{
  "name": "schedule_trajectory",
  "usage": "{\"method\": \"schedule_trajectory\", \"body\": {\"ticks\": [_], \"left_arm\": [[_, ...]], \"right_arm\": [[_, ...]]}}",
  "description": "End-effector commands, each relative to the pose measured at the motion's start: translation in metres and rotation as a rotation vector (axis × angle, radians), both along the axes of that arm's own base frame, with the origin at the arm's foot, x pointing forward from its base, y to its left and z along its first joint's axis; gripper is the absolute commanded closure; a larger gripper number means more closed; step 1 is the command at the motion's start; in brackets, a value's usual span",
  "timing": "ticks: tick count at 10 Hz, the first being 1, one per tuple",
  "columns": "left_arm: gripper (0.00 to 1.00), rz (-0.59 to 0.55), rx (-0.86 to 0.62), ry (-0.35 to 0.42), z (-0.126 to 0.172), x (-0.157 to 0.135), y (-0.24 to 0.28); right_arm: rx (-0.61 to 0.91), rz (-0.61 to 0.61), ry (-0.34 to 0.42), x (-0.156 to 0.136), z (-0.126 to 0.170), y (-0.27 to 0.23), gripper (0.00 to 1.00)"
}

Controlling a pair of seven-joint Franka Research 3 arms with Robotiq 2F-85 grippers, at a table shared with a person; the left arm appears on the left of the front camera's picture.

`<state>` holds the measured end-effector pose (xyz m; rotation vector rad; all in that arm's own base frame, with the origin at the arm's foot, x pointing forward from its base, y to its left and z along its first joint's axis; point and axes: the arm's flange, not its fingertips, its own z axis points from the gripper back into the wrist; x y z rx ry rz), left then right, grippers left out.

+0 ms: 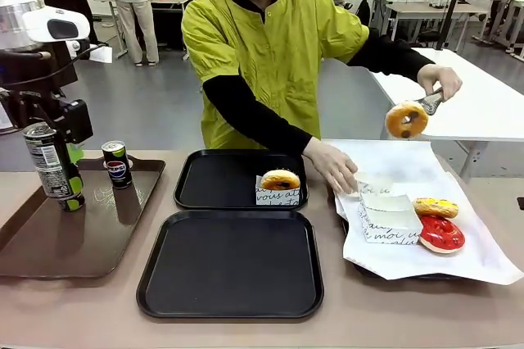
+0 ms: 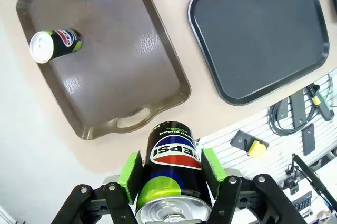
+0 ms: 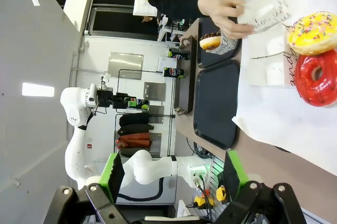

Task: Set up donuts and drinks on trays.
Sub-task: Pick up one Pepsi coke and place it on the Flat Tray.

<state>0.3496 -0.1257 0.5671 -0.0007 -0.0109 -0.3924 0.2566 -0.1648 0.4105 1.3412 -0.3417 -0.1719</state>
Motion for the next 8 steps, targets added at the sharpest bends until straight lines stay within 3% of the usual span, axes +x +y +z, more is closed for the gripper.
{"method": "schedule_trajectory", "body": {"ticks": [1,8], "left_arm": [[0.41,-0.021,-0.004,-0.018,0.0029,0.0037,-0.0064],[0.41,-0.012,0.002,-0.003,-0.0013,0.0013,-0.0056]], "right_arm": [[0.008,-0.009,-0.015,0.0014,0.0001,0.0000,0.00],[0.008,-0.009,-0.015,0.0014,0.0001,0.0000,0.00]]}}
